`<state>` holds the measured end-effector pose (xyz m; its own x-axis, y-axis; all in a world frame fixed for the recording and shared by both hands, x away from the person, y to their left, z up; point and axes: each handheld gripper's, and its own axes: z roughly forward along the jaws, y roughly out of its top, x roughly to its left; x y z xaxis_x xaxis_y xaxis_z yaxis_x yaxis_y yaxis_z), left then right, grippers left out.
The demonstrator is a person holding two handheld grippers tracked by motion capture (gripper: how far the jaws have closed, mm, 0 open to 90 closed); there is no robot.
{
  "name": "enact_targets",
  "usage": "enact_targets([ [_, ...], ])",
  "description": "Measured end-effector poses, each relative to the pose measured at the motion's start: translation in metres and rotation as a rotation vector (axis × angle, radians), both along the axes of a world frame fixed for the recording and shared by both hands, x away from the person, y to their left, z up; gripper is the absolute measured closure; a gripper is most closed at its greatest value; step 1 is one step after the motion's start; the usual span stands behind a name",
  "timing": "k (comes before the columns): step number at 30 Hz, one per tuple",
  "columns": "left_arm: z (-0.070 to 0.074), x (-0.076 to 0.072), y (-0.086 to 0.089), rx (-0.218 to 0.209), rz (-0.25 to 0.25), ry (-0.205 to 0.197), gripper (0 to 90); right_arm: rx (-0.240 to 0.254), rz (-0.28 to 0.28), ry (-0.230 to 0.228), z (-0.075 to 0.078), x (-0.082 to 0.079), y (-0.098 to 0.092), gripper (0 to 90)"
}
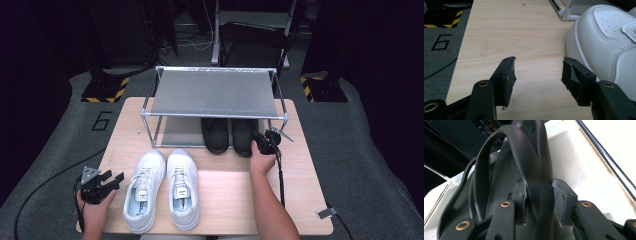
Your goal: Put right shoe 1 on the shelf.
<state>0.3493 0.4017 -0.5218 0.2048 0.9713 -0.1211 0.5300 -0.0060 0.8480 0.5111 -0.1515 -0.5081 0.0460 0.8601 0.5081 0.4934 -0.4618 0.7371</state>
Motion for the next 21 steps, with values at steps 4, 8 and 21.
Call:
enact_targets([
  [4, 0.0, -0.001, 0.0, 0.0, -0.003, 0.004, 43.6, -0.005, -0.005, -0.005, -0.002, 0.001, -0.001, 64.7],
  [8, 0.0, -0.002, -0.001, -0.001, -0.002, 0.001, 43.6, -0.009, -0.011, 0.001, -0.003, 0.003, -0.001, 64.5],
  [21, 0.0, -0.002, -0.001, -0.001, -0.003, 0.002, 43.6, -0.019, -0.027, 0.023, -0.012, 0.004, -0.001, 60.6],
])
